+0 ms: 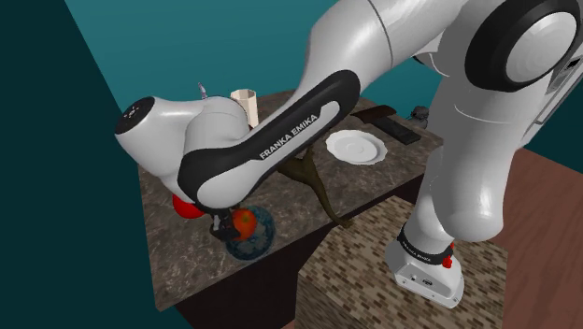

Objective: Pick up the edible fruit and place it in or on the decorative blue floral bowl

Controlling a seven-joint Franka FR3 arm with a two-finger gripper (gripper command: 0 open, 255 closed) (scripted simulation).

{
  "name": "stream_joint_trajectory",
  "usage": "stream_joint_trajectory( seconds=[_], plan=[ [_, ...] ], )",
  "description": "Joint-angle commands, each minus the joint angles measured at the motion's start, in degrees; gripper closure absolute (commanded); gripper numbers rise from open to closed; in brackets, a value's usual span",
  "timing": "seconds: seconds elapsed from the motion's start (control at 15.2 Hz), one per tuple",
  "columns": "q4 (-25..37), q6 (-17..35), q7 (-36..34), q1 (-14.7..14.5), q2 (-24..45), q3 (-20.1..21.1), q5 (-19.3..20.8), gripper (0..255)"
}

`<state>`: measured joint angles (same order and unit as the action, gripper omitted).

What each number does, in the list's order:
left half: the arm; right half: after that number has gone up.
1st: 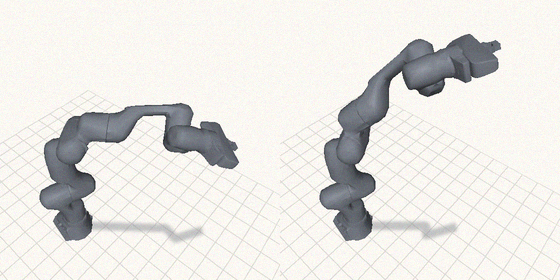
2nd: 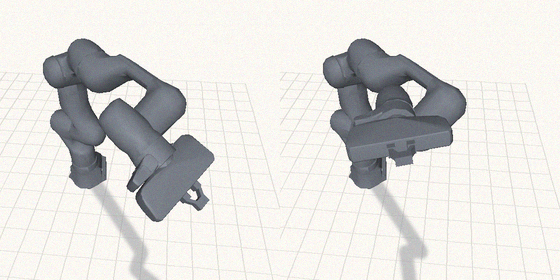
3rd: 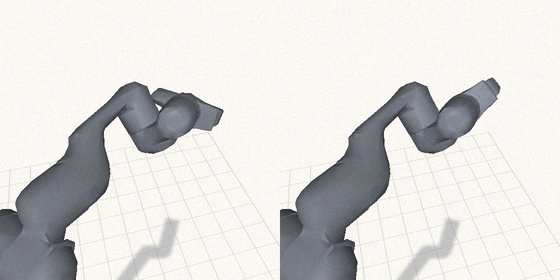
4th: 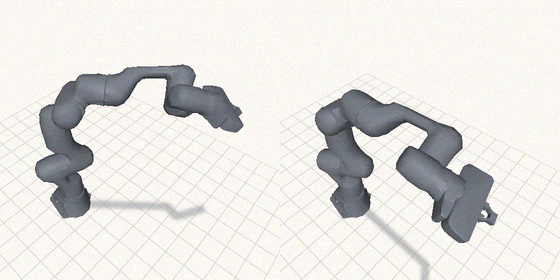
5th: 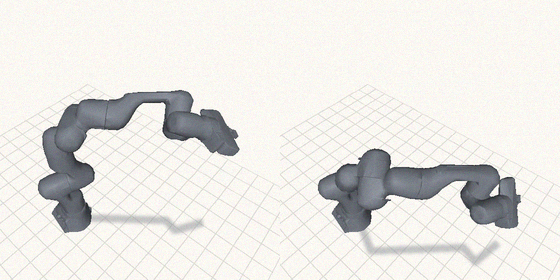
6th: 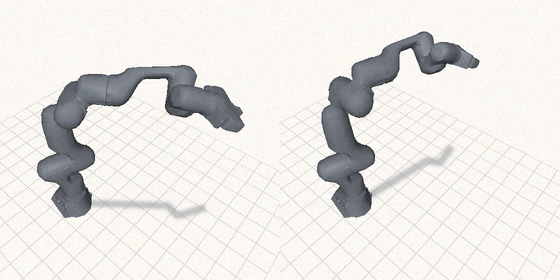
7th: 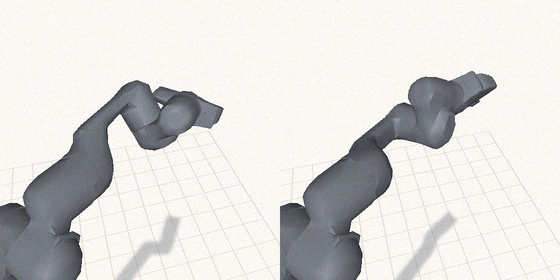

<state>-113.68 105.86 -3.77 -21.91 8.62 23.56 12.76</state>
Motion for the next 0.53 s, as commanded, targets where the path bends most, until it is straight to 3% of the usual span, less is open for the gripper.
stream_joint_trajectory(
  seconds=[0.0,0.46],
  plan=[
    [-0.9,1.4,-0.4,0.0,0.6,-0.1,0.4,255],
    [-1.3,2.3,-0.7,-0.1,1.1,-0.1,0.6,255]
  ],
)
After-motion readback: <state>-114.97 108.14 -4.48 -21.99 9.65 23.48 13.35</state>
